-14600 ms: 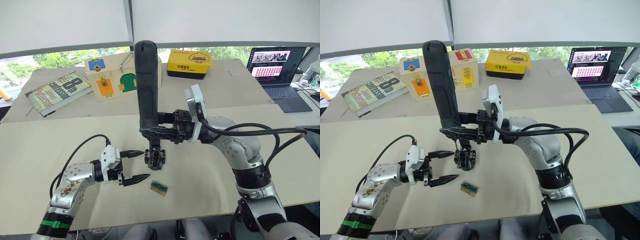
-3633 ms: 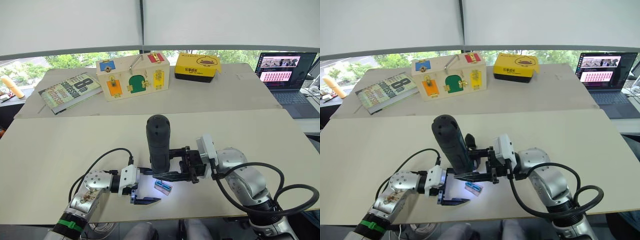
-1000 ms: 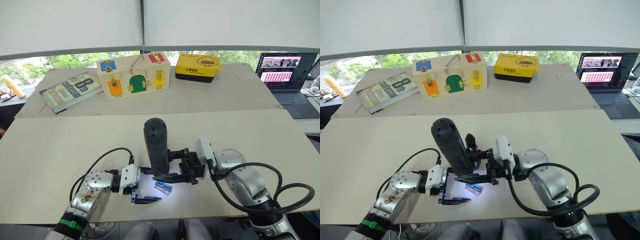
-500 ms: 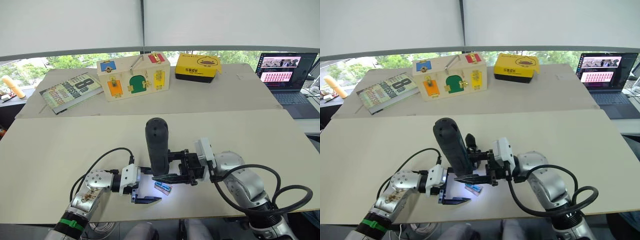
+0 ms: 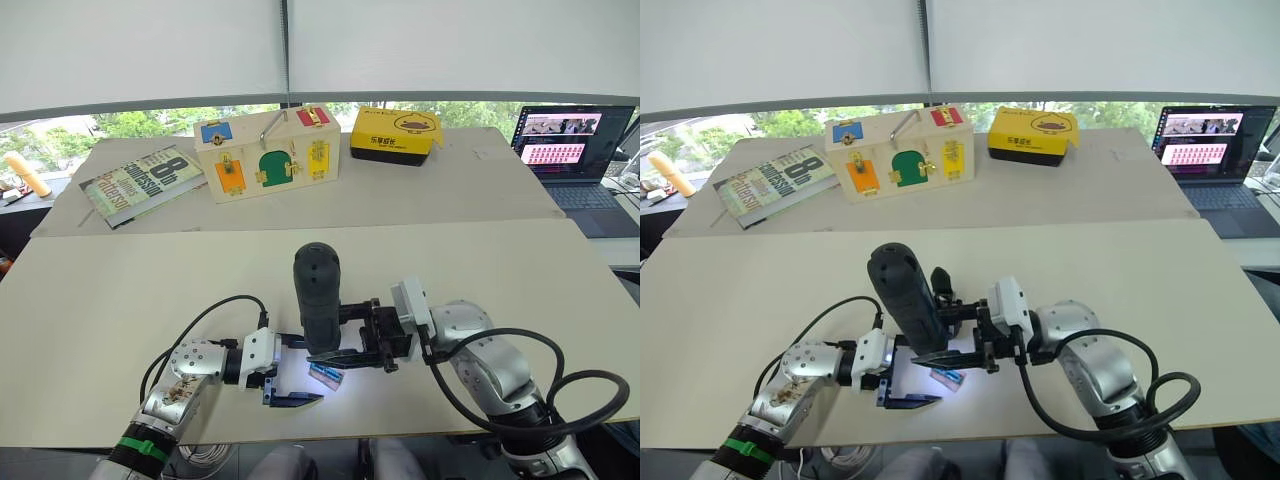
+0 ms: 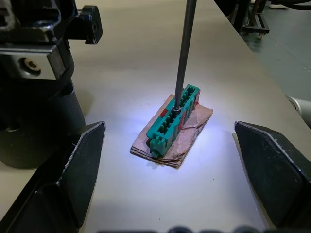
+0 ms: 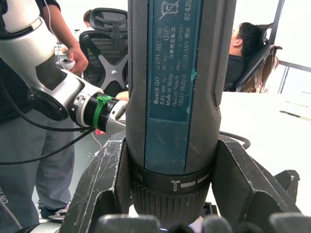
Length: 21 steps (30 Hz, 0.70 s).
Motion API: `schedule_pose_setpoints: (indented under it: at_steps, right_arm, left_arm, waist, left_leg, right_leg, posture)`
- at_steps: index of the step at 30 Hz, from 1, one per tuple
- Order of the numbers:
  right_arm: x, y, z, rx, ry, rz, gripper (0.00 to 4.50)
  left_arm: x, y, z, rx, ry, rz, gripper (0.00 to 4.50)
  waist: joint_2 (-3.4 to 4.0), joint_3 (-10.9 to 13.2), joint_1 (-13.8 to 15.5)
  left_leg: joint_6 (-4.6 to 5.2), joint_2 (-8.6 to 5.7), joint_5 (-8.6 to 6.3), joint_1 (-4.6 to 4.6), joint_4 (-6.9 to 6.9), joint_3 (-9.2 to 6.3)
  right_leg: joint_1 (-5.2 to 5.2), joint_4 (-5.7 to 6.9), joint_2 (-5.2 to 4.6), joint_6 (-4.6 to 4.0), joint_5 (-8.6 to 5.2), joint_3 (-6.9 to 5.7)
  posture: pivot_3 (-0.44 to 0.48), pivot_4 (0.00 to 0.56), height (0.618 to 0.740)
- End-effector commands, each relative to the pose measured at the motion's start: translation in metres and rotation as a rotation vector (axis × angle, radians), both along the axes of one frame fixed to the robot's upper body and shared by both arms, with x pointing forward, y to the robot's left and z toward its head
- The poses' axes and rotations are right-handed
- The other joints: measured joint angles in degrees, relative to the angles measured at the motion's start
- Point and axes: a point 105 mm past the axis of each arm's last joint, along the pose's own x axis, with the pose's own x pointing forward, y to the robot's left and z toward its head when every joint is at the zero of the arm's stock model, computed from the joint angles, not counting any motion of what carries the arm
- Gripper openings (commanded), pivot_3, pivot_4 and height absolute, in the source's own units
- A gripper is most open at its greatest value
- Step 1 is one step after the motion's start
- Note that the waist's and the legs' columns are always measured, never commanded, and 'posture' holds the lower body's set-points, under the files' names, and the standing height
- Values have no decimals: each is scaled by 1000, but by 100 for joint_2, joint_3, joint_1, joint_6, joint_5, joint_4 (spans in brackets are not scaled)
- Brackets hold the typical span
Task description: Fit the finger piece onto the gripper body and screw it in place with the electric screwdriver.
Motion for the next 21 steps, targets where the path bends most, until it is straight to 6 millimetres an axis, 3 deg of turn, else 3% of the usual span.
schedule_pose_setpoints:
  at_steps: [1,21]
  right_arm:
    - [0,-2,7,18,-32,1,1902]
    - [-5,0,27,65,-20,50,1902]
  left_arm:
    - [-7,-1,-27,63,100,18,4487]
    - [-7,11,-13,-7,68,48,4487]
  waist:
    - [0,0,1]
    - [0,0,-36]
  left_leg:
    - [0,0,0,0,0,0]
    - [-2,4,-1,-6,-6,0]
  right_leg:
    - [0,0,0,0,0,0]
    - [-12,-2,4,0,1,1]
  posture:
    - [0,150,740]
    - [0,150,740]
